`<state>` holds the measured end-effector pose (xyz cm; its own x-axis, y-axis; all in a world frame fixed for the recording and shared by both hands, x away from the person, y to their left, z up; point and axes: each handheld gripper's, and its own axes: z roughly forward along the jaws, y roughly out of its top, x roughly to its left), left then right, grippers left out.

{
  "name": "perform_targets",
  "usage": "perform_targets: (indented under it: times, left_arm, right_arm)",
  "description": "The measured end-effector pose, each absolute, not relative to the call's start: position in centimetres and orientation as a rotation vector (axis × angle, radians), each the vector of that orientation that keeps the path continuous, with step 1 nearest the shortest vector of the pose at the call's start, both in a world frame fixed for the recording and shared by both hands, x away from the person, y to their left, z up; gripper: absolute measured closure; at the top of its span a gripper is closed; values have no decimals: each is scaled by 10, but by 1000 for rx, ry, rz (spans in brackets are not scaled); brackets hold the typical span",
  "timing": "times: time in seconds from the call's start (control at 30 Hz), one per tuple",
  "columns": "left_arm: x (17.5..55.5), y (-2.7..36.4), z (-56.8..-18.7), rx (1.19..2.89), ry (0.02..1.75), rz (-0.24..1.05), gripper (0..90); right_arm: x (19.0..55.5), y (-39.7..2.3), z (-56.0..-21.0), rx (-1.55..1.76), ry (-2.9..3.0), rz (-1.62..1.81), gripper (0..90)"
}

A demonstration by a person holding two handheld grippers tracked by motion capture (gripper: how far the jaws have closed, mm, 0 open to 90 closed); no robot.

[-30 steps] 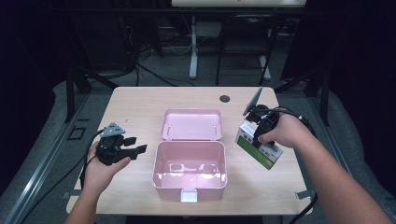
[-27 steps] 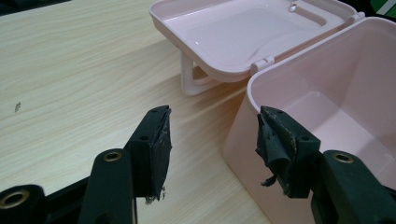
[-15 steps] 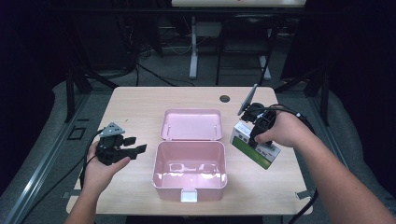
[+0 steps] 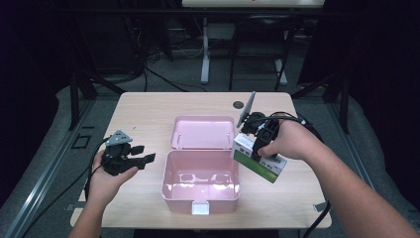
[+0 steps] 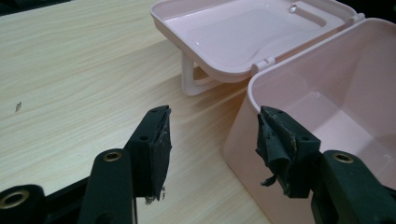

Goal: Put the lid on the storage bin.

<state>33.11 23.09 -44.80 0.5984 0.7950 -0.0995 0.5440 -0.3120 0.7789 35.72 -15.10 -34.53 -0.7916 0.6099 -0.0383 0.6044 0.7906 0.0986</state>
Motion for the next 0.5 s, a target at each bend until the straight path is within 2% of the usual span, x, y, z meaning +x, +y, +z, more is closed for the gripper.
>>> perform_targets:
  times: [0.5]
  left_arm:
    - [331,233,-448,1995,1059,391,446]
  right_arm:
    - [354,-125,-343,877,2949,159,616]
